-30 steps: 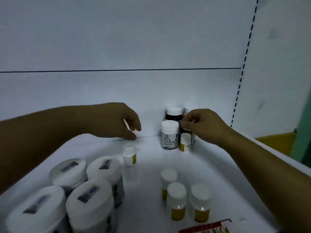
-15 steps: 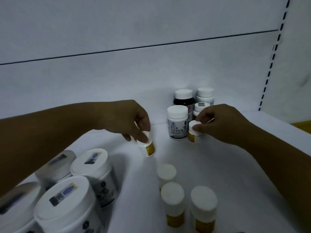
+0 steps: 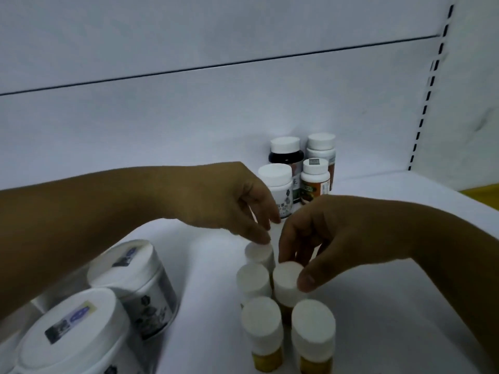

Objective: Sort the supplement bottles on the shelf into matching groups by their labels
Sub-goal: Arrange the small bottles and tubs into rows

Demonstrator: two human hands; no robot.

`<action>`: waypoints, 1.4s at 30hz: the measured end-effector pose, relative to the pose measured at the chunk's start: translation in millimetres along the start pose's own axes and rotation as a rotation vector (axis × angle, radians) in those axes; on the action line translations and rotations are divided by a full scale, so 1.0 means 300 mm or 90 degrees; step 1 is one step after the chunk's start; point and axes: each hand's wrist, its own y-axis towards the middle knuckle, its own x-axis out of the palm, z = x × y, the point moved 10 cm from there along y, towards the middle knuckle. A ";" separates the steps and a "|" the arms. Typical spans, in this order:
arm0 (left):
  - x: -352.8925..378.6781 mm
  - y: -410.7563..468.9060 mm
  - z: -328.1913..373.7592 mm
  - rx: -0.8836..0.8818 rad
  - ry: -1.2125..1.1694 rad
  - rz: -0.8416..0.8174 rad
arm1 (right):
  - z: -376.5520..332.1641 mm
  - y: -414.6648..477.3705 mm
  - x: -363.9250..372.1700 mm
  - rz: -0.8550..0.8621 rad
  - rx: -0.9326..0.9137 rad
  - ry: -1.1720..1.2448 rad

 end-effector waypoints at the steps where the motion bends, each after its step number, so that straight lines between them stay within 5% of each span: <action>1: -0.051 0.010 -0.005 -0.001 0.025 0.075 | -0.003 -0.003 -0.004 0.006 0.002 0.005; 2: -0.107 0.017 -0.014 -0.007 0.040 0.157 | -0.005 -0.009 -0.037 0.054 -0.004 0.030; 4: -0.189 0.030 -0.032 -0.028 0.066 0.275 | 0.043 -0.051 -0.218 0.339 -0.027 0.088; 6: -0.205 0.059 -0.057 -0.059 0.147 0.293 | 0.129 -0.169 -0.394 0.703 -0.005 0.030; 8: -0.180 0.101 -0.091 -0.087 0.206 0.255 | 0.204 -0.205 -0.440 0.827 0.098 -0.088; 16: -0.178 0.194 -0.132 -0.120 0.162 0.275 | 0.222 -0.143 -0.432 0.887 0.063 -0.212; 21: -0.199 0.183 -0.115 -0.092 0.108 0.305 | 0.249 -0.154 -0.441 0.880 0.055 -0.143; 30: -0.322 -0.222 -0.211 -0.140 -0.068 0.313 | 0.145 -0.164 -0.390 0.872 0.154 -0.216; 37: -0.319 -0.487 -0.391 -0.194 -0.136 0.316 | -0.270 -0.019 -0.293 0.659 -0.104 -0.026; 42: -0.248 -0.498 -0.443 -0.215 -0.150 0.245 | -0.487 0.096 -0.201 0.551 -0.183 -0.007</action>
